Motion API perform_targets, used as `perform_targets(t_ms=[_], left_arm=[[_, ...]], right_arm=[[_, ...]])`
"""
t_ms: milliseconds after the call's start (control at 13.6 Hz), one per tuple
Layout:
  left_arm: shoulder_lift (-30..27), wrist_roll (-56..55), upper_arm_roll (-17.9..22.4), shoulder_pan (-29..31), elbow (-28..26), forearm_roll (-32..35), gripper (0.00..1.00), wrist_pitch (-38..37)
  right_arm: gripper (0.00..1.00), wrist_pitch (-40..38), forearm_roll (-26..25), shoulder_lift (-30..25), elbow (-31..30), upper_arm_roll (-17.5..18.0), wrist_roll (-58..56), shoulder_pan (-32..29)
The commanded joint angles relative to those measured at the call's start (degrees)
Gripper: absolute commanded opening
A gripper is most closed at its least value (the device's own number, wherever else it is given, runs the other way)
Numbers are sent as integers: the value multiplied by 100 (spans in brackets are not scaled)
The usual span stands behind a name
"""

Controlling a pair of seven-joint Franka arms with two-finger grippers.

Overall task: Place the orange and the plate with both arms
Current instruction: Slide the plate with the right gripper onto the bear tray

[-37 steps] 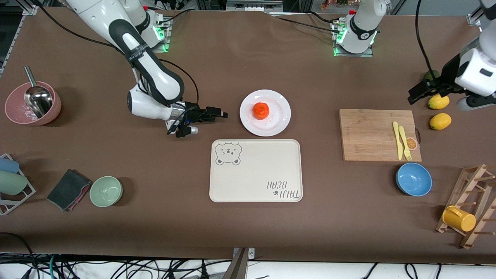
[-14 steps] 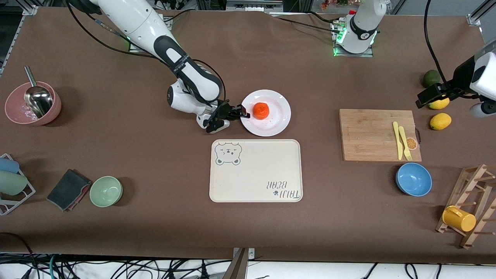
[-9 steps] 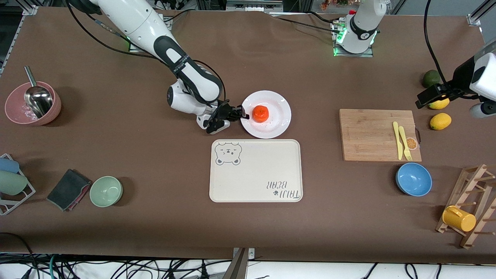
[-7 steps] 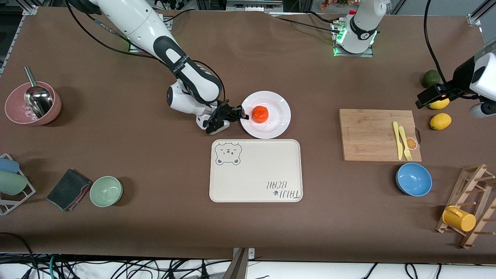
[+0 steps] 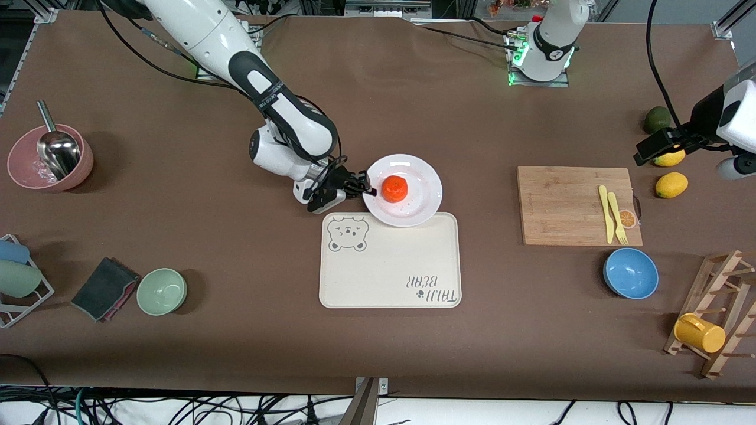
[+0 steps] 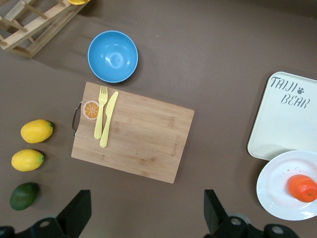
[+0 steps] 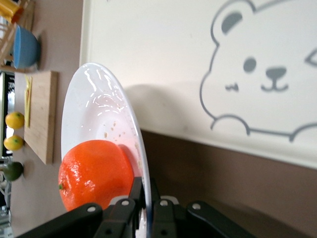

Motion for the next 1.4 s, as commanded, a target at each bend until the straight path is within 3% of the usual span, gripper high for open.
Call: perform_targets(t_ms=[0, 295, 664, 959, 1181, 1328], left_arm=[[82, 62, 21, -23, 182, 64, 100, -35], [91, 54, 21, -23, 174, 55, 100, -35], [100, 54, 21, -23, 174, 64, 100, -35], [117, 54, 21, -23, 174, 64, 100, -35], [109, 54, 21, -23, 174, 64, 100, -35], [126, 54, 21, -23, 165, 64, 100, -35]], right_arm=[[0, 9, 142, -156, 247, -38, 293, -62], [0, 9, 72, 264, 1063, -283, 660, -291], [0, 35, -806, 1073, 2030, -539, 1724, -230], [0, 140, -834, 1732, 2734, -548, 1937, 60], [0, 185, -834, 1839, 2832, -548, 1919, 166], [97, 185, -965, 1786, 2832, -557, 1928, 166]])
